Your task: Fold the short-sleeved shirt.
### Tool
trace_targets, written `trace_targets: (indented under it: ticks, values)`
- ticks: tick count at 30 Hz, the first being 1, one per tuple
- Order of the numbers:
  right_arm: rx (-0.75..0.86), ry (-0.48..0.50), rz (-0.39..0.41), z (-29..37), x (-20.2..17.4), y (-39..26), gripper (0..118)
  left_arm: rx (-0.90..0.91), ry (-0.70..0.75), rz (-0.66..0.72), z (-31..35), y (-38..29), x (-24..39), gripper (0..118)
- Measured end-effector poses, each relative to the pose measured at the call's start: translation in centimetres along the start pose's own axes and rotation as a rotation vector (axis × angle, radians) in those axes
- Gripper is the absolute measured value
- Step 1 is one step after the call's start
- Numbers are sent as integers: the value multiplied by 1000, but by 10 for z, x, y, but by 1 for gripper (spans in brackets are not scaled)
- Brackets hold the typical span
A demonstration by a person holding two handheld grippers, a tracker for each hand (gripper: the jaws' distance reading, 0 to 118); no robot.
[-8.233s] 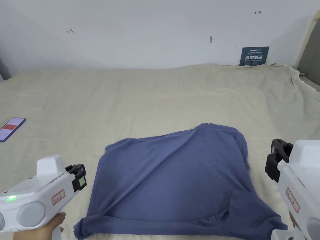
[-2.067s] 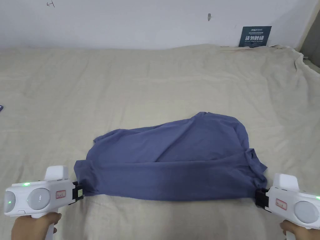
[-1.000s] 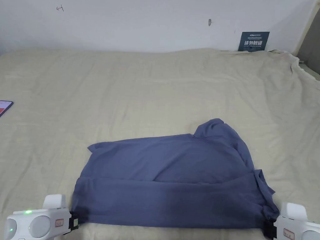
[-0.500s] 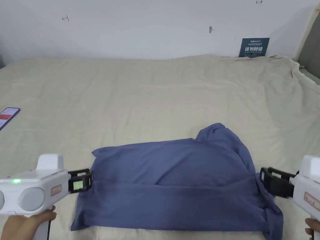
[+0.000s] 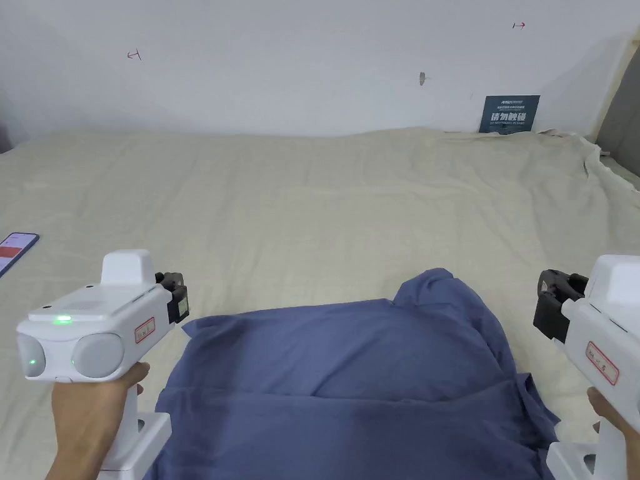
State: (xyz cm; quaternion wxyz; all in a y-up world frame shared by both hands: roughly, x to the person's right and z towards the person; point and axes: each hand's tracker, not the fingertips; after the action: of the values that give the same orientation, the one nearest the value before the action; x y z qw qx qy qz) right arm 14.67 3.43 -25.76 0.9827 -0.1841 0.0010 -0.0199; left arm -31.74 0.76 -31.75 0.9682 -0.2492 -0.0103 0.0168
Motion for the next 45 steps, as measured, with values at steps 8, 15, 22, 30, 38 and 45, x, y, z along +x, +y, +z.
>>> trace_targets:
  ticks: [8,15,22,30,38,45]
  values:
    - [-30,-2,26,-44,-4,6,0,-127,6,8,-86,3,-18,0]
    - [-75,-23,23,-86,3,5,0,-356,-5,68,-189,2,-49,13]
    - [-139,-56,23,-125,14,-5,0,-466,81,18,-240,-17,-62,96]
    - [-192,-65,0,-149,19,-17,0,-609,76,47,-269,-47,-63,78]
    - [-284,-9,-45,-179,30,-27,0,-544,10,-37,-257,-50,-49,0]
    - [-439,42,-56,-258,41,-31,58,-421,-41,-95,-222,-26,-46,0]
